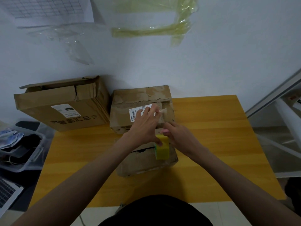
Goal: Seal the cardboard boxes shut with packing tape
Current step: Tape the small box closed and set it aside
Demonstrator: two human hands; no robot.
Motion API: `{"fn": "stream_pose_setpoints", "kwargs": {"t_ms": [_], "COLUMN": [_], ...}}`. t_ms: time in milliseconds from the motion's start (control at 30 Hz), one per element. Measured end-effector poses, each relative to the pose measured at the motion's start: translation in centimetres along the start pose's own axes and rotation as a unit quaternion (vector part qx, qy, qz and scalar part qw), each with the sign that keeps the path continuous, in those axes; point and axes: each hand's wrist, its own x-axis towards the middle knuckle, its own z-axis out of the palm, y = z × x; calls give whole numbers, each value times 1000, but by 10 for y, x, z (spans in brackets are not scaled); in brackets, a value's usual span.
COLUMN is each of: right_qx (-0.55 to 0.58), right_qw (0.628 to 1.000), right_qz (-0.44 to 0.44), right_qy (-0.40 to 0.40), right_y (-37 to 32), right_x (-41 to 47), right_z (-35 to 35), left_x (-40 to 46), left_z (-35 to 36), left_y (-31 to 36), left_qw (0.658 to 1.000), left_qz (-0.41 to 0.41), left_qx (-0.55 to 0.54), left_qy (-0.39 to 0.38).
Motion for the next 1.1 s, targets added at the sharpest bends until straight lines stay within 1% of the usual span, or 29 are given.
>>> {"fn": "stream_pose_setpoints", "kwargs": {"t_ms": [333,533,767,933,1100], "right_qx": [-17,-22,-30,-48,-61], "right_qw": [999,999,999,999,998], "right_qz": [-37,-27,-40,-23,-19], "right_qy": [-2,-15,-4,11,8], "right_y": [-4,-2,0,8,10], "right_x": [3,4,1,-7,-13], "right_z": [6,13,11,13,10], "left_x": [2,1,1,2,3], "left_z": [3,2,4,4,2], "left_y": [3,5,5,6,9], "left_qw": [1000,1000,1000,1000,999], "left_qz": [11,17,4,2,3], "left_qx": [11,15,15,23,27], "left_qy": [-1,-1,-18,-20,-28]}}
